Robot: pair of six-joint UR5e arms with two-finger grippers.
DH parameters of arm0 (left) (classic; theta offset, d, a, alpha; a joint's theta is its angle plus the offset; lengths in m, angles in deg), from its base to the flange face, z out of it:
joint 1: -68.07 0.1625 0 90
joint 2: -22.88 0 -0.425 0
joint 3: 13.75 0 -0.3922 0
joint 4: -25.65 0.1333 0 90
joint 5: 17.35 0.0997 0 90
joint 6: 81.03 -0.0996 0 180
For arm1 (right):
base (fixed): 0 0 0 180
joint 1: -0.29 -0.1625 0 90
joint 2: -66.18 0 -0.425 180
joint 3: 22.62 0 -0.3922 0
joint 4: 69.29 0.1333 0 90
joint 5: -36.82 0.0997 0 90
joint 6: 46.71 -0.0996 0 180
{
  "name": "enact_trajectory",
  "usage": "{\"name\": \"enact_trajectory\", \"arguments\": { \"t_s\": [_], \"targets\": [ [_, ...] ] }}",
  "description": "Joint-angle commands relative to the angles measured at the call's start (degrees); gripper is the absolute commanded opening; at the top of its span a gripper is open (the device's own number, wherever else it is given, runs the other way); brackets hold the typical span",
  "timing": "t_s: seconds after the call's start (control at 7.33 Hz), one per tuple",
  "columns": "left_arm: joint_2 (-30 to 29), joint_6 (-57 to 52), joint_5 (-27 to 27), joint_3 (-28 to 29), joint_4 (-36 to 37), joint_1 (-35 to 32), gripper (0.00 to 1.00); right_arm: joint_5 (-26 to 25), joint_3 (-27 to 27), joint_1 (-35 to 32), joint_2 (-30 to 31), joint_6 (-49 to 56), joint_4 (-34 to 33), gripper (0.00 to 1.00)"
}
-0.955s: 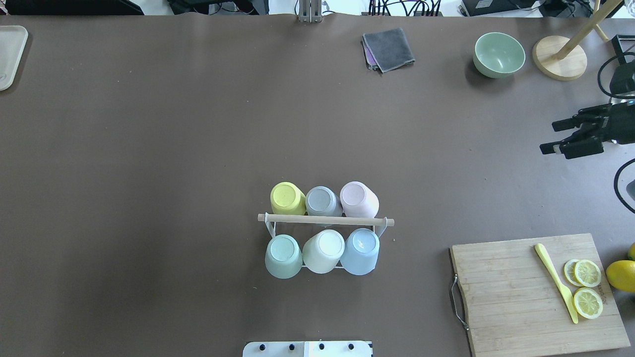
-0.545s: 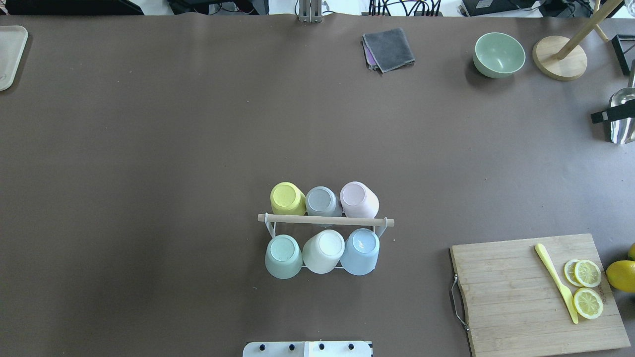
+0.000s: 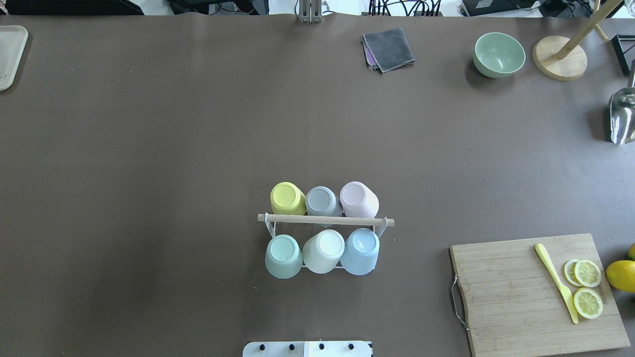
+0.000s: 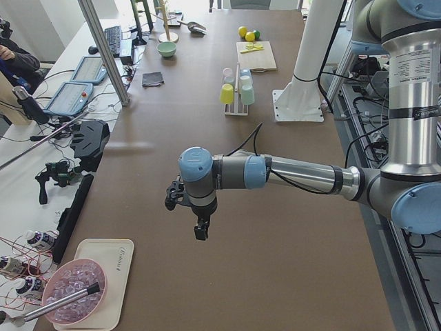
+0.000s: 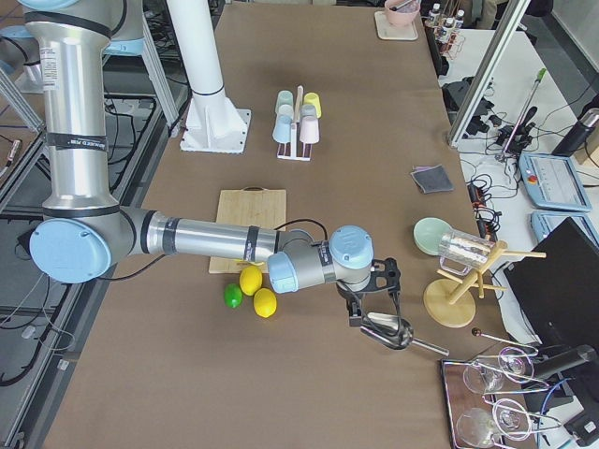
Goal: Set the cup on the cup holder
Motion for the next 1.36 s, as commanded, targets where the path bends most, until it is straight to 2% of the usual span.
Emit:
{"name": "enact_trajectory", "arguments": {
  "t_s": [0.0,0.14,0.41,0.82,1.23],
  "targets": [
    [0.12,0.18,-0.19,2.54,-5.95,-0.06,0.99,-2.44,0.85,-5.22,-0.83,8.52,-14.79,1.00],
    [0.12,0.27,-0.28,2.99,-5.98,-0.06,0.99,-2.26,0.94,-8.02,-0.93,8.55,-16.15,1.00],
    [0.03,7.26,-0.54,2.48,-6.15,-0.06,0.99,-2.26,1.47,-8.83,-0.84,8.55,-18.09,1.00],
    [0.03,7.39,-0.54,2.82,-6.24,0.02,0.99,-2.26,1.99,-8.84,-0.32,8.55,-18.36,1.00],
    [0.03,7.39,-0.54,2.82,-6.24,0.02,0.99,-2.70,4.37,-8.31,0.56,8.63,-21.87,1.00]
  ]
}}
